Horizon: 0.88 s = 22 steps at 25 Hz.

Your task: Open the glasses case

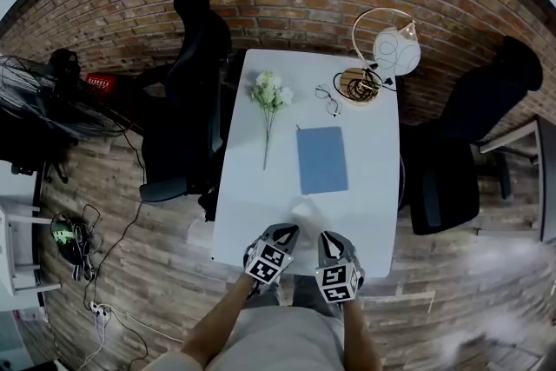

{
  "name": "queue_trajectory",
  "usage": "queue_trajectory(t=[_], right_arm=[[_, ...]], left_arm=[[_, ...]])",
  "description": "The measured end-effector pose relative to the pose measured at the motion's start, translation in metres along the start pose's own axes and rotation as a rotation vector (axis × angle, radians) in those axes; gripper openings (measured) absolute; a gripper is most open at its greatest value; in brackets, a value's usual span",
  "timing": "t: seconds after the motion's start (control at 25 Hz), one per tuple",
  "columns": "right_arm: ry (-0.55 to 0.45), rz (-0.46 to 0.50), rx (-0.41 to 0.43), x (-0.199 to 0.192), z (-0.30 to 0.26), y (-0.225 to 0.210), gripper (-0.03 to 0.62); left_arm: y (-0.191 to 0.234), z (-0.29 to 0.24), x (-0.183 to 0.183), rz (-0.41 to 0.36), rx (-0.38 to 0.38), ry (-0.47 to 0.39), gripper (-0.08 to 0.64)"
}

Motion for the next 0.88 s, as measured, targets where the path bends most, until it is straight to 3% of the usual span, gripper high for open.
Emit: queue_trajectory(t=[0.52,0.88], right_arm=[[0.056,0.024,0.047,-0.018,-0.014,0.005,0.023],[0.103,0.048,0.079,-0.032,-0.025,0.011,0.081]], left_arm=[[0.004,-0.015,-0.016,0.016,0.02,0.036,0.003],[0.009,-0.018,-0.025,0.022,0.028,0.063,0.003]])
Point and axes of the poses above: the fingertips, and each gripper's own axes: z backward along the fingers, y to its left, x out of its top, the point moved 1 cm from there along z, backward along the fingers, and after that the axes turned 15 degrees about -y, right-handed, at the moved point
